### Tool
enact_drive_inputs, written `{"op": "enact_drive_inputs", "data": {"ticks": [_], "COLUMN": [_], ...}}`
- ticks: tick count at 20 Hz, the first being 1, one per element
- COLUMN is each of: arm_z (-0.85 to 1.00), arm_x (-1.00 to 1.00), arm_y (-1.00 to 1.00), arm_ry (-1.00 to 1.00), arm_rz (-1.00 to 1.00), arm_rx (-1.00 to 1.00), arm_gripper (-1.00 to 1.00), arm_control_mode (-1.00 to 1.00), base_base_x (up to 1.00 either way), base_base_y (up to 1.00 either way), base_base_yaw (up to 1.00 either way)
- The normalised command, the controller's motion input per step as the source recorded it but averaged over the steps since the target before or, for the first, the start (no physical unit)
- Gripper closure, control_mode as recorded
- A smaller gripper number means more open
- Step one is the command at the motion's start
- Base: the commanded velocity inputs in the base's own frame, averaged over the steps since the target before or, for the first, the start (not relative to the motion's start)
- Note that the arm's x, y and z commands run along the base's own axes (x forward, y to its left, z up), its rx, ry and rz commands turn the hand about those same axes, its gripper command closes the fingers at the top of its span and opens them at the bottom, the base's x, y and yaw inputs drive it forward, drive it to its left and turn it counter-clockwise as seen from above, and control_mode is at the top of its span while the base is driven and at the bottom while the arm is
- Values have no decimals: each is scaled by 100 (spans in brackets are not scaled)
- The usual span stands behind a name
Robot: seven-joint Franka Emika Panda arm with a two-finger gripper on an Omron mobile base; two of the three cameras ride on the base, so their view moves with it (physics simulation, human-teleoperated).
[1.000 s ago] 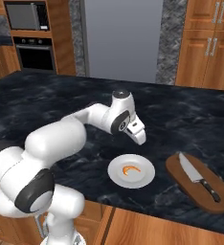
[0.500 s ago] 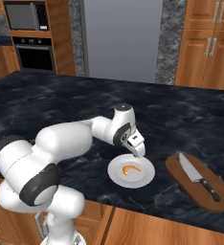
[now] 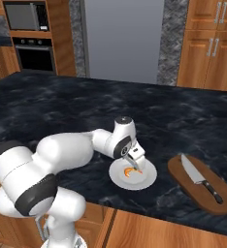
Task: Pick up the knife from the drawer and place it on the cutting board. Then place the meat from the plate to the cutting board.
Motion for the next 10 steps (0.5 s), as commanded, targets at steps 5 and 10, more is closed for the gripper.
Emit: {"op": "enact_drive_inputs", "data": {"ticks": [5, 10], "arm_z": [-41, -40], "arm_x": [0, 0], "arm_y": [0, 0], "arm_ry": [6, 2], "arm_rz": [0, 0], "arm_rx": [0, 0], "arm_gripper": [-100, -100], "arm_control_mode": [-100, -100], "base_base_x": [0, 0], "base_base_y": [0, 0], "base_base_yaw": [0, 0]}}
